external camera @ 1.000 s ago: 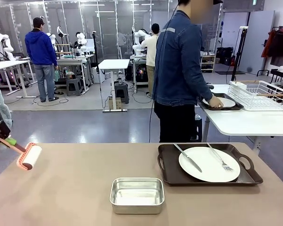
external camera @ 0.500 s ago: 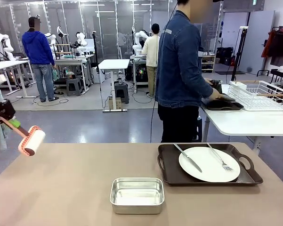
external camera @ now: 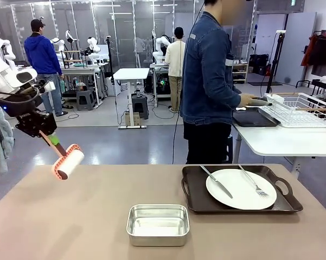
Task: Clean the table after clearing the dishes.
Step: When the left (or right) Handle tray is removed, use the left hand (or right hand) to clean the left (or right) side of the table with the Lint Roller, then place the Lint Roller back on top of the Airtight Container.
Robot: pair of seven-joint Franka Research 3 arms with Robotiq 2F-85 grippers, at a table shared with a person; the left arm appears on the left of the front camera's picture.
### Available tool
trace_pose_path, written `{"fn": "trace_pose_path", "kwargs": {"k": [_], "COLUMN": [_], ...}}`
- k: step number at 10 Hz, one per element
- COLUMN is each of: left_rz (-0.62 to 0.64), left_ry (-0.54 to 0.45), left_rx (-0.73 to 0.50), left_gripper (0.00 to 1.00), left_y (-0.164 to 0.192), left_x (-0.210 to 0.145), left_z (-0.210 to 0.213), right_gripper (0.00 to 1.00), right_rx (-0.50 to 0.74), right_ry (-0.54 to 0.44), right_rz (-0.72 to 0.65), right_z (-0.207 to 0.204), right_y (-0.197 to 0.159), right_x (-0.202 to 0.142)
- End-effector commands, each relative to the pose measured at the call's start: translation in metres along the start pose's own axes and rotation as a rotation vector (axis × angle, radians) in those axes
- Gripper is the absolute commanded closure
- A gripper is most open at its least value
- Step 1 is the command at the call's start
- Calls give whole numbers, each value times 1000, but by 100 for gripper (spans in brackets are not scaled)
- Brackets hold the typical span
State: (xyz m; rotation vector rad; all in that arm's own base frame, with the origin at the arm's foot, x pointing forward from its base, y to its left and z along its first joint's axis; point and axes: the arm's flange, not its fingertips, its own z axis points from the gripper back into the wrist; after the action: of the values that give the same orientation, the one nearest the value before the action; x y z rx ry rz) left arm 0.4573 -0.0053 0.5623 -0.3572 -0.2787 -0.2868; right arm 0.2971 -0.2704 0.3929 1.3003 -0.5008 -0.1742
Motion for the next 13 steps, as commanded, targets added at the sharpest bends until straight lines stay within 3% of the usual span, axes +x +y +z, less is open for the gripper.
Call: {"fn": "trace_pose_path", "kwargs": {"k": [1, 10, 13], "left_rz": [55, 55, -462], "left_ry": [-32, -22, 143], "left_rx": [-9, -6, 180], "left_gripper": [79, 79, 79], "left_y": [26, 29, -119], "left_x": [-11, -8, 56], "left_z": [12, 11, -7], "right_gripper": [0, 0, 0], "right_rx": [2, 2, 2], "right_ry": [-2, -2, -2], "right_rz": [0, 0, 0], "right_z": [0, 0, 0], "right_y": [3, 3, 3], "right_x": [-1, -1, -1]}}
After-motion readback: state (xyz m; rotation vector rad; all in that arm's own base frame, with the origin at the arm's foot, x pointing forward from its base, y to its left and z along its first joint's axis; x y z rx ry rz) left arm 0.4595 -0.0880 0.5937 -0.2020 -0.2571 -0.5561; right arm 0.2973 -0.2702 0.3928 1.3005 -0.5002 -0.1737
